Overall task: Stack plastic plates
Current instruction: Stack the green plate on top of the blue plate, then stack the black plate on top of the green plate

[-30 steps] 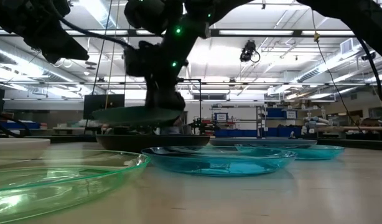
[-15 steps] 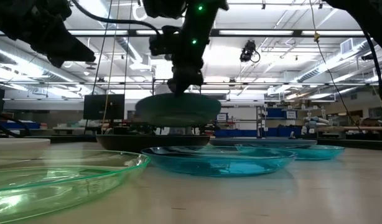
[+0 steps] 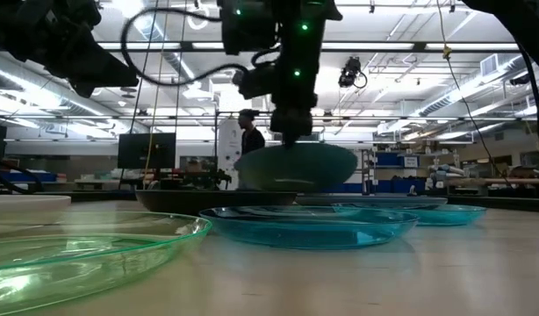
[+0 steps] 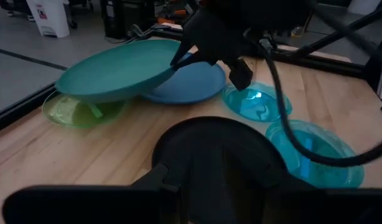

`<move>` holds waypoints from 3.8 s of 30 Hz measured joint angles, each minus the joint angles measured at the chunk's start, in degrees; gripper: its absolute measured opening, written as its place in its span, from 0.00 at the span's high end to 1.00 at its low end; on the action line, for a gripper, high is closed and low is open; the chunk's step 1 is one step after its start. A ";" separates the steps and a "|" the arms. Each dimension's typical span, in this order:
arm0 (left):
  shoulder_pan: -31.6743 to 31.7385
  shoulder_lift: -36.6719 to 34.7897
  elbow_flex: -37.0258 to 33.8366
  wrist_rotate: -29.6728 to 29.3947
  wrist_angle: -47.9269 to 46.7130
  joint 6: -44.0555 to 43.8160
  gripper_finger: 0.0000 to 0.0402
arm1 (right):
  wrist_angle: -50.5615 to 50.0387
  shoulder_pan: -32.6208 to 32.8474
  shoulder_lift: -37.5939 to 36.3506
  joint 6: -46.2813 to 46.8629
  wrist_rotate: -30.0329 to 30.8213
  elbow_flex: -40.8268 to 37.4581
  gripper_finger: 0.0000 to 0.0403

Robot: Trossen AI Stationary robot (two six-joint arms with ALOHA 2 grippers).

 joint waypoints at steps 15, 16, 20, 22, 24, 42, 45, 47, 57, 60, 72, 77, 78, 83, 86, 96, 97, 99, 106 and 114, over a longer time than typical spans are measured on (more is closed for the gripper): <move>0.00 0.00 0.00 0.00 0.18 2.14 0.77 | -15.82 3.50 -0.11 26.86 -2.41 -1.09 0.93; 0.00 0.00 0.00 0.00 0.44 2.52 0.77 | -15.31 3.52 -0.11 27.29 -2.43 -1.87 0.93; 0.00 0.00 0.00 0.01 2.75 4.91 0.77 | -13.36 3.24 -0.04 28.70 -4.23 -5.68 0.93; 0.00 0.00 0.00 -0.02 3.67 6.12 0.77 | -12.65 2.99 0.03 29.06 -5.29 -7.53 0.94; 0.00 0.00 0.02 -0.01 3.97 6.73 0.77 | -12.04 2.78 -0.02 29.12 -6.75 -8.76 0.94; 0.00 0.00 0.02 0.00 4.19 6.28 0.77 | -8.03 3.05 0.00 23.57 -12.22 -7.59 0.66; 0.00 0.00 0.02 0.00 4.13 5.98 0.77 | -8.06 3.92 0.00 22.39 -10.29 -5.18 0.64; 0.00 0.00 0.02 0.00 3.86 5.13 0.77 | -7.31 4.51 0.00 20.83 -9.17 -3.87 0.63; 0.00 0.00 0.06 0.08 -1.28 1.31 0.77 | 6.42 8.88 0.00 -11.69 -16.85 -3.23 0.65; 0.00 0.00 1.17 0.14 -4.75 -1.56 0.77 | 8.27 10.23 0.00 -20.68 -21.34 -3.23 0.66; -0.02 -0.02 4.02 1.70 -11.78 -7.28 0.77 | 10.74 12.64 0.00 -35.56 -24.79 -7.14 0.69; -0.02 -0.02 4.02 1.73 -11.78 -7.28 0.77 | 14.50 12.66 0.02 -39.08 -20.54 -11.08 0.69; -0.02 -0.02 4.02 1.75 -11.78 -7.28 0.77 | 14.94 12.64 0.02 -39.54 -20.21 -11.31 0.69; -0.02 0.00 4.02 1.77 -11.69 -7.26 0.77 | 17.80 12.39 0.02 -40.73 -21.29 -12.64 0.69; -0.02 0.00 4.02 1.77 -11.67 -7.26 0.77 | 18.10 12.00 0.02 -41.14 -21.33 -12.72 0.69; 0.00 0.00 4.02 1.77 -11.62 -7.26 0.77 | 21.04 10.27 0.42 -41.41 -25.72 -12.76 0.80; 0.00 0.00 4.02 1.77 -11.60 -7.26 0.77 | 21.04 10.18 0.56 -41.42 -25.55 -12.84 0.82; 0.00 0.00 4.02 1.77 -11.60 -7.26 0.77 | 20.65 10.01 0.61 -41.53 -25.33 -12.92 0.86; 0.00 0.00 4.02 1.77 -11.58 -7.23 0.77 | 21.29 9.88 0.59 -43.03 -24.72 -12.87 0.96; 0.00 0.00 4.02 1.77 -11.56 -7.23 0.77 | 21.47 10.37 0.58 -45.43 -20.20 -12.88 0.94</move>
